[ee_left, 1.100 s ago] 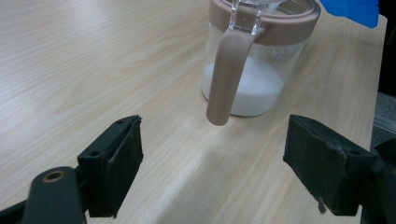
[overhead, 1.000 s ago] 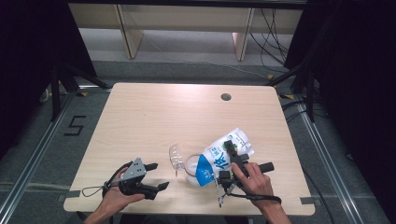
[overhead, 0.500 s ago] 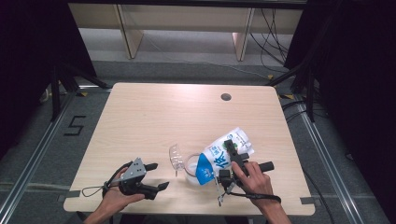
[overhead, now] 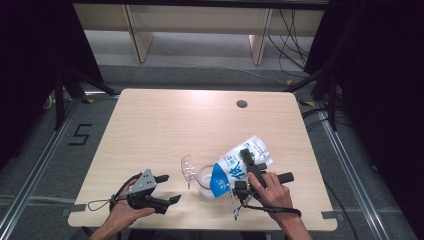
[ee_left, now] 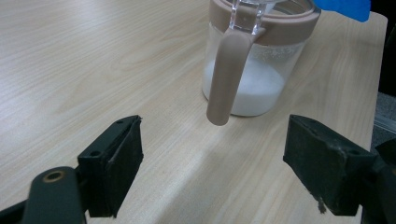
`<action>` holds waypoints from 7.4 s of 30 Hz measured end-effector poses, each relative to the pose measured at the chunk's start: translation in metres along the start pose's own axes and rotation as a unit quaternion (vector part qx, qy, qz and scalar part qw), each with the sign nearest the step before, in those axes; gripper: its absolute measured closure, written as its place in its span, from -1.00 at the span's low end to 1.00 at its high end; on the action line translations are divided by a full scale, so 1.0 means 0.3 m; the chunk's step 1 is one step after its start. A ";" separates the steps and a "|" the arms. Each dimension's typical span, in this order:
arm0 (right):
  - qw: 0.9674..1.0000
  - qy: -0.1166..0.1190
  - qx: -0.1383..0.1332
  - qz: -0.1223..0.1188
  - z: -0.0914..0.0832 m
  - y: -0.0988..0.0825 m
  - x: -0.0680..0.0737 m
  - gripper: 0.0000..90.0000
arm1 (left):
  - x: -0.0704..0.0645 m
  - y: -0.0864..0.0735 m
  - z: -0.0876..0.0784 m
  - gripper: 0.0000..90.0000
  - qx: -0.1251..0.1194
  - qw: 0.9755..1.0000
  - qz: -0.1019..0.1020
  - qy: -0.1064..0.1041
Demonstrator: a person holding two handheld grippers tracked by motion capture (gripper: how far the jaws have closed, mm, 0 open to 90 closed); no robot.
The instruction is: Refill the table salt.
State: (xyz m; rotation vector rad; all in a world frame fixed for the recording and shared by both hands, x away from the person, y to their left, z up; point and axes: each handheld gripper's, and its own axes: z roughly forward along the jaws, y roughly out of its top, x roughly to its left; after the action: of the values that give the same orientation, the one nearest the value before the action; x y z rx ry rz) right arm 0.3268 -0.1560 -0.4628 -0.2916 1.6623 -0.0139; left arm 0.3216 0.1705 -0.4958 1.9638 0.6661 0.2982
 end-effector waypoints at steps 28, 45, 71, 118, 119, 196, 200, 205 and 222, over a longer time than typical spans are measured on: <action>1.000 -0.003 0.001 0.004 0.001 0.003 -0.002 0.56 | 0.000 0.000 0.000 -0.58 0.000 1.000 0.000 0.000; 1.000 -0.004 0.000 0.004 0.000 0.003 -0.004 0.57 | 0.000 0.000 0.001 -0.58 -0.001 1.000 0.000 -0.001; 1.000 -0.005 -0.006 0.013 0.002 0.000 -0.004 0.60 | 0.001 -0.001 0.001 -0.58 -0.001 1.000 0.000 -0.004; 1.000 0.002 -0.004 0.009 0.000 0.003 -0.009 0.62 | 0.000 0.000 0.000 -0.58 0.000 1.000 0.000 0.000; 1.000 0.002 -0.004 0.008 0.000 0.004 -0.009 0.62 | 0.000 0.000 0.000 -0.58 0.000 1.000 0.000 0.000; 1.000 -0.004 -0.018 -0.003 0.002 0.006 -0.024 0.65 | -0.001 0.000 0.000 -0.58 0.000 1.000 -0.001 0.001; 1.000 -0.005 -0.021 0.003 0.004 0.005 -0.021 0.65 | -0.001 0.000 -0.001 -0.58 0.000 1.000 -0.003 0.002; 1.000 -0.001 -0.013 0.024 0.000 0.005 -0.010 0.65 | -0.001 0.000 -0.001 -0.58 0.000 1.000 -0.001 0.001; 0.999 0.005 -0.014 0.029 0.002 0.008 -0.011 0.66 | 0.000 0.001 0.000 -0.58 0.000 1.000 0.000 0.000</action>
State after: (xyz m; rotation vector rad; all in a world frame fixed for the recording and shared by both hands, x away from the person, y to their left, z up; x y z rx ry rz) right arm 0.3273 -0.1531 -0.4601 -0.2655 1.6808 0.0523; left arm 0.3217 0.1705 -0.4957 1.9647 0.6659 0.2990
